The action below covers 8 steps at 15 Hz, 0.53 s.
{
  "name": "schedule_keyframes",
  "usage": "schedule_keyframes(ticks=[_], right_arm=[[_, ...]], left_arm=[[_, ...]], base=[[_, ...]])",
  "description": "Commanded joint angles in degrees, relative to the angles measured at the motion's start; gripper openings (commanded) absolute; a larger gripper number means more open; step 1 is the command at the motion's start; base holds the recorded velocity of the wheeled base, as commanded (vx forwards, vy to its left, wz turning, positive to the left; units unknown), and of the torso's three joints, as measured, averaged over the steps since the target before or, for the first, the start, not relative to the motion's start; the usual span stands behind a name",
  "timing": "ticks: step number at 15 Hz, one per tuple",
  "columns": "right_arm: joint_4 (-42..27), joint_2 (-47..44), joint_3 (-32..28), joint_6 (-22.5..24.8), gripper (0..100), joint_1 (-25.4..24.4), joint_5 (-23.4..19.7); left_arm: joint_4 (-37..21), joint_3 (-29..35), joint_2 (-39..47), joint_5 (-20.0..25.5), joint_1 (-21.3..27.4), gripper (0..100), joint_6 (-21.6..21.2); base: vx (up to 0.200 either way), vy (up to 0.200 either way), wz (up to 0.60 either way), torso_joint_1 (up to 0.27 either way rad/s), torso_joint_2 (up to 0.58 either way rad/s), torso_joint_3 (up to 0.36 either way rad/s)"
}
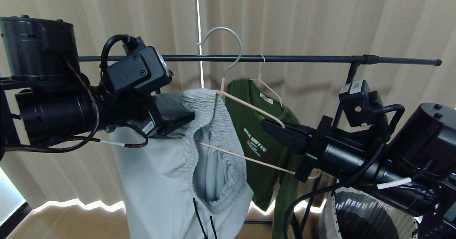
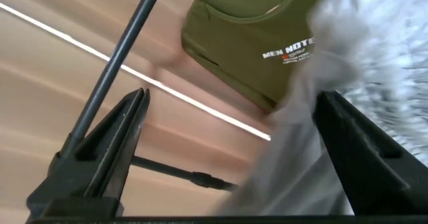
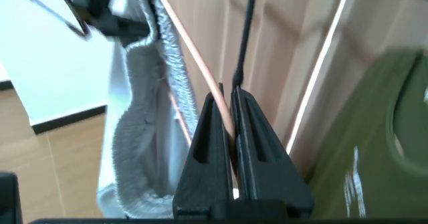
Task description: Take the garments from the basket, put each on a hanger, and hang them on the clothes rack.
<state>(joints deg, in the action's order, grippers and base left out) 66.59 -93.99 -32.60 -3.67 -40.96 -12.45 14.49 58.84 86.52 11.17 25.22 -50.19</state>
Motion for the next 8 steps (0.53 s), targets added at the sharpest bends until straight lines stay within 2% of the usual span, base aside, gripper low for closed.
schedule_keyframes(ticks=[1, 8], right_arm=[[0.39, -0.32, 0.17, -0.02, 0, -0.08, -0.12], [0.39, -0.32, 0.34, 0.15, 0, 0.0, -0.03]], left_arm=[[-0.08, -0.13, 0.14, 0.0, 0.0, 0, 0.0], [0.01, -0.66, 0.14, -0.18, -0.53, 0, 0.27]], base=[[0.0, 0.0, 0.0, 0.0, 0.0, 0.0], [0.0, 0.0, 0.0, 0.0, 0.0, 0.0]])
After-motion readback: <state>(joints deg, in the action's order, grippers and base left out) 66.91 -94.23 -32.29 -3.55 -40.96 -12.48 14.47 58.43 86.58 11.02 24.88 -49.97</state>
